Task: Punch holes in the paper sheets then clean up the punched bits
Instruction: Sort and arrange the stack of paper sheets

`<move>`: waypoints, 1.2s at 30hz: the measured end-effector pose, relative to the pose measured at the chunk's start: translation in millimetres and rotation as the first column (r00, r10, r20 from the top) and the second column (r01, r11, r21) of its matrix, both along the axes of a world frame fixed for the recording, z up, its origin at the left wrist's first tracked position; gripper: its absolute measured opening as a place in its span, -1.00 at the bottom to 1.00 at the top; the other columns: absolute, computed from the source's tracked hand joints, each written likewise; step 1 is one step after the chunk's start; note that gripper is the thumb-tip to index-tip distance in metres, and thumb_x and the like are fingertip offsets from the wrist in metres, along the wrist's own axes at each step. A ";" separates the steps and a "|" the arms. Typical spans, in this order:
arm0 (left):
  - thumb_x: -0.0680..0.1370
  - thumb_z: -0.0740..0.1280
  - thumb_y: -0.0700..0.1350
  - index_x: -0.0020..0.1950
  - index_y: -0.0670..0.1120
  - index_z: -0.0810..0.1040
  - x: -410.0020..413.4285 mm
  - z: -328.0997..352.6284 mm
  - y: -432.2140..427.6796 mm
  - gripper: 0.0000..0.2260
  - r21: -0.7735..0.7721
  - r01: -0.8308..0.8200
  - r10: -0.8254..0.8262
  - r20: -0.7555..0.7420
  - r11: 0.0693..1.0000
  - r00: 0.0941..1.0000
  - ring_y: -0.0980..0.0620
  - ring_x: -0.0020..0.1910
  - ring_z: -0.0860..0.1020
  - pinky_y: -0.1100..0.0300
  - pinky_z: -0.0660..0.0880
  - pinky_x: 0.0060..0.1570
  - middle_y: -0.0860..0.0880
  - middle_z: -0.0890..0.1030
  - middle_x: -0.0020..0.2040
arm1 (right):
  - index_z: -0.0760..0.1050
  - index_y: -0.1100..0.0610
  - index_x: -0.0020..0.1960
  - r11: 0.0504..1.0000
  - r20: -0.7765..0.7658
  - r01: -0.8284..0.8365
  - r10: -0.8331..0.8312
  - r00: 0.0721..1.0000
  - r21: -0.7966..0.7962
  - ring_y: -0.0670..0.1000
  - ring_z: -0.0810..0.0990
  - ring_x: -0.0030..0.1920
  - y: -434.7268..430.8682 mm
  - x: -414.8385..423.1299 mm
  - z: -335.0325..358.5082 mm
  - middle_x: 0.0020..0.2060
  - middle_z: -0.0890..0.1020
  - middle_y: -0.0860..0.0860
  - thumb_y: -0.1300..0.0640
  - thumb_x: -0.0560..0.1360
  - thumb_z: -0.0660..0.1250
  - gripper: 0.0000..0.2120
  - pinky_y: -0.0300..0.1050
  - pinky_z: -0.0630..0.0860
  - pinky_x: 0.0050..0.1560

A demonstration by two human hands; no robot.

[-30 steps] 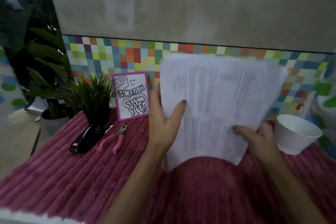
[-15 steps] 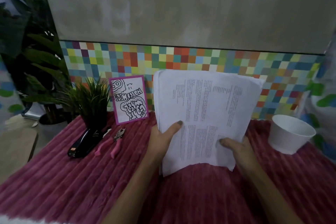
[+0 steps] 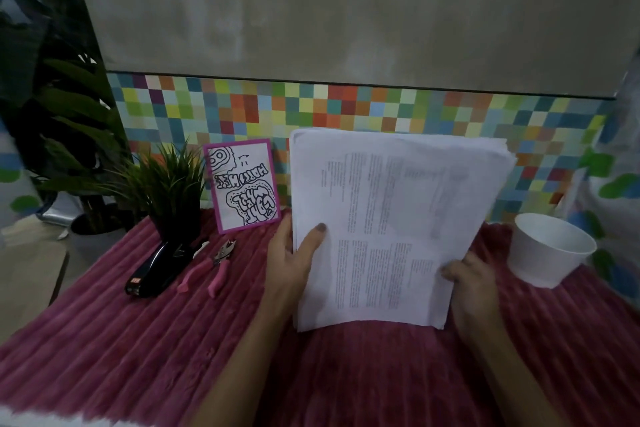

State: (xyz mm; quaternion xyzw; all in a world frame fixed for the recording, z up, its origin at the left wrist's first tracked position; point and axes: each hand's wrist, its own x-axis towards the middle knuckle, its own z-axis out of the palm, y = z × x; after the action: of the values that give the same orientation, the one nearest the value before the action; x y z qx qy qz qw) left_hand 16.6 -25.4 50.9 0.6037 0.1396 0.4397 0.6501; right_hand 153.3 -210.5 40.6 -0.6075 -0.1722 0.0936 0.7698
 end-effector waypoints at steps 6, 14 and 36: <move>0.53 0.38 -0.16 0.26 -0.12 0.54 1.7 -18.5 -12.0 -0.70 0.147 -0.123 0.126 -0.017 0.982 0.992 0.19 0.07 0.64 0.29 0.56 0.04 0.15 0.69 0.06 | 0.50 0.25 -0.01 0.998 0.035 0.052 -0.051 0.998 -0.020 -0.27 0.59 -0.35 -0.5 -13.2 -1.8 -0.20 0.58 0.00 0.53 0.49 0.10 -0.71 -0.41 0.47 -0.39; 0.58 0.32 -0.16 0.26 -0.13 0.54 0.9 -25.4 -9.8 -0.74 0.168 -0.078 0.088 -0.052 0.983 0.995 0.13 0.12 0.63 0.25 0.56 0.07 0.08 0.68 0.11 | 0.54 0.24 0.05 0.997 -0.006 0.065 -0.065 0.998 -0.033 -0.01 0.63 -0.15 0.0 -18.3 -3.6 -0.13 0.66 0.00 0.51 0.49 0.11 -0.68 -0.17 0.52 -0.26; 0.62 0.12 -0.08 0.17 -0.23 0.44 -62.6 -41.2 152.1 -0.74 0.675 0.194 0.651 -0.737 0.711 0.180 -0.28 0.15 0.54 -0.03 0.49 0.09 -0.24 0.57 0.16 | 0.61 0.11 -0.09 0.941 -0.301 -0.235 0.156 0.941 -0.245 0.05 0.64 -0.22 64.7 -95.3 -14.2 -0.35 0.71 -0.06 0.55 0.39 0.20 -0.59 -0.18 0.48 -0.34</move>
State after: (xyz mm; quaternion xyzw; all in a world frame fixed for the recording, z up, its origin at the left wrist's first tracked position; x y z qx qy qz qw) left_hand -45.9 126.7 9.7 0.8862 0.4482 0.0849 0.0817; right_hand 58.0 -145.8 26.3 -0.6698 -0.1081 0.2775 0.6802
